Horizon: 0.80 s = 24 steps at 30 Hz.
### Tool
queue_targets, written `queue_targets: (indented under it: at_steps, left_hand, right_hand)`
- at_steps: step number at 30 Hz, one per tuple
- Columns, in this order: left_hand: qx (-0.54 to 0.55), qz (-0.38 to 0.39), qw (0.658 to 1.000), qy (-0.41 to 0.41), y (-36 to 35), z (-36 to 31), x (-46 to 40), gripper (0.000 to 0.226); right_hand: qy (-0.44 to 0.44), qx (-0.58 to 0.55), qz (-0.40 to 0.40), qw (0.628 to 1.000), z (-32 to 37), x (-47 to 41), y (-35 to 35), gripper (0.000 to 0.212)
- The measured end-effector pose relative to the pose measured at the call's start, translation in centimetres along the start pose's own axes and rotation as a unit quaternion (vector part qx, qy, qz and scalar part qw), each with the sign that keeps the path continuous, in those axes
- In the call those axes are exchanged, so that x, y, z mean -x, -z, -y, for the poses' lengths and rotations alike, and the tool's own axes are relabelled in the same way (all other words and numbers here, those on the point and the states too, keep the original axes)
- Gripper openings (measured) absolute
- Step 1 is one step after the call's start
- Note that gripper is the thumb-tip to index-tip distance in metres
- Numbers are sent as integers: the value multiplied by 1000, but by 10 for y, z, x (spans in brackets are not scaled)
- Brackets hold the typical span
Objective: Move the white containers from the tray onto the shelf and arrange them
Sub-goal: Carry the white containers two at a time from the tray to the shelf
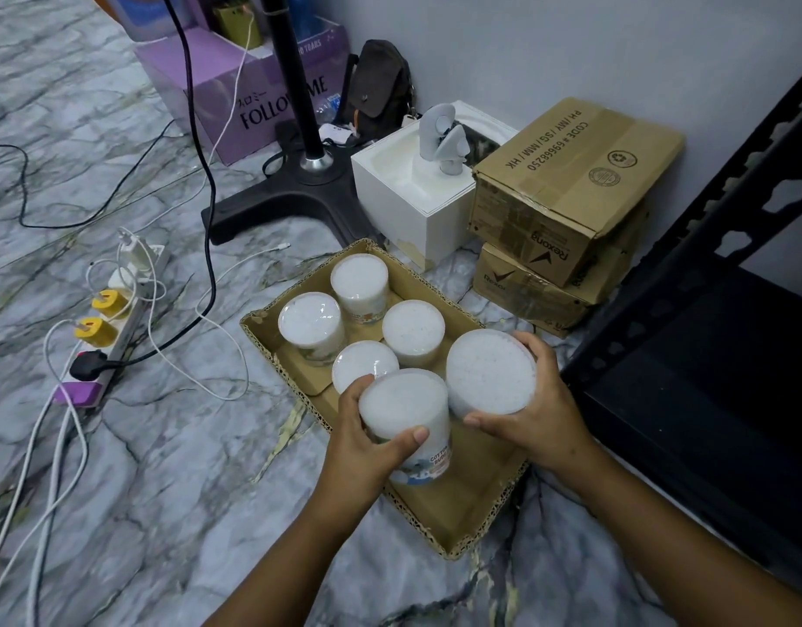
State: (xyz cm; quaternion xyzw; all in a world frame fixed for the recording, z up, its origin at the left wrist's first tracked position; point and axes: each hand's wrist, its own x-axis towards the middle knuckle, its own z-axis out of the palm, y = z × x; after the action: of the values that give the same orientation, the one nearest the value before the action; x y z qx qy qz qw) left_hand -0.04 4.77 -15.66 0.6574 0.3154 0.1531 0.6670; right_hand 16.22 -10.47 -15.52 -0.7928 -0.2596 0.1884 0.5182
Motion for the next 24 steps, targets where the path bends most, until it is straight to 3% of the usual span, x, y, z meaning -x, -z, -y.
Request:
queue_targets:
  at_steps: [5, 8, 12, 24]
  left_hand:
    - [-27, -16, 999, -32, 11, -5, -5, 114]
    - [-44, -6, 997, -57, 15, -8, -9, 111]
    - [-23, -8, 996, -84, 13, -17, -8, 90]
    - [-10, 79, 993, -86, 24, -24, -14, 95]
  right_hand:
    - [-3, -32, 11, 999, 4, 4, 1, 101]
    - [15, -71, 30, 997, 10, 7, -1, 97]
    - [24, -124, 50, 991, 16, 11, -4, 94]
    - [41, -140, 50, 988, 15, 9, 0, 97]
